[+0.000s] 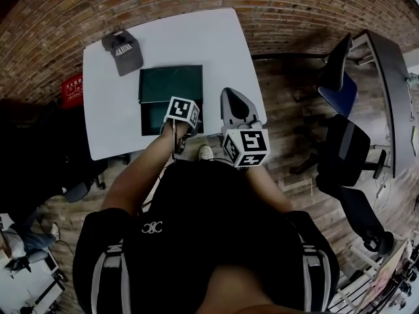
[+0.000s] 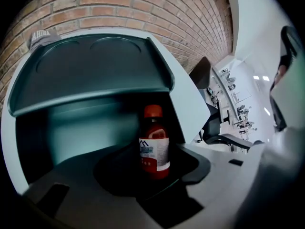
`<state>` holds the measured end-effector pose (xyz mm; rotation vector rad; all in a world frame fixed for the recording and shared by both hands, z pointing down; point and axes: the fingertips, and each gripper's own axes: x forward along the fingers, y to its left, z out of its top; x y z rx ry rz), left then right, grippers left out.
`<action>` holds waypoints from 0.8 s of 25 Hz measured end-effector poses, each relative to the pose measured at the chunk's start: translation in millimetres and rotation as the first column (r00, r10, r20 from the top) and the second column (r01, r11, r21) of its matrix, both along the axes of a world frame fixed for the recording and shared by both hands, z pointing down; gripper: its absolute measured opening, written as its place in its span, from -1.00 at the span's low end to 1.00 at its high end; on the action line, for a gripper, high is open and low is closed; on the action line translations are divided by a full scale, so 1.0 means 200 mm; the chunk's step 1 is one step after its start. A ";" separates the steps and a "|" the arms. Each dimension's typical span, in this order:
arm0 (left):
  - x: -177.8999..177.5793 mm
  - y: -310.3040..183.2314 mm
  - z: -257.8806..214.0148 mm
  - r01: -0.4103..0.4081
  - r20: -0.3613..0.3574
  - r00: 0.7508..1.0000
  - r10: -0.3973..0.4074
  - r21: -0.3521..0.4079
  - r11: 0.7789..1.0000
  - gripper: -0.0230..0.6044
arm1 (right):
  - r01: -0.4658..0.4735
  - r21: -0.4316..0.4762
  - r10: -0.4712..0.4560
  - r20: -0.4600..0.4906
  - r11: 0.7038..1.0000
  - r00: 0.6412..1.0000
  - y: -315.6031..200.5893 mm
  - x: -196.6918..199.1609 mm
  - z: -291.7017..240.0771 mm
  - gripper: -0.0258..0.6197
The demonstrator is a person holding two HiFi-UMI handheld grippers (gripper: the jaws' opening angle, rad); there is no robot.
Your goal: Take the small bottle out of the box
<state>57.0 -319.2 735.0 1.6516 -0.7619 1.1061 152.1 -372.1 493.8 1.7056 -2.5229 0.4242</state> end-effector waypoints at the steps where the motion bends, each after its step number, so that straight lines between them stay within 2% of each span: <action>1: 0.00 0.00 0.01 -0.011 0.010 1.000 0.011 -0.009 1.000 -0.22 | 0.004 0.003 -0.004 -0.002 1.000 1.000 -0.01 -0.01 0.00 -0.83; 6: 0.00 0.01 0.03 -0.053 0.048 0.997 0.053 -0.002 0.999 -0.26 | 0.025 0.019 -0.025 -0.003 1.000 1.000 -0.04 -0.05 -0.03 -0.83; 13: -0.02 0.02 0.02 -0.041 0.029 0.999 0.041 0.005 0.999 -0.27 | 0.058 0.035 -0.058 -0.007 0.998 0.998 -0.06 -0.13 -0.07 -0.83; 20: -0.14 -0.03 -0.05 -0.026 0.039 0.999 0.022 0.109 0.994 -0.27 | 0.062 0.021 -0.062 -0.004 0.998 0.998 -0.05 -0.19 -0.06 -0.83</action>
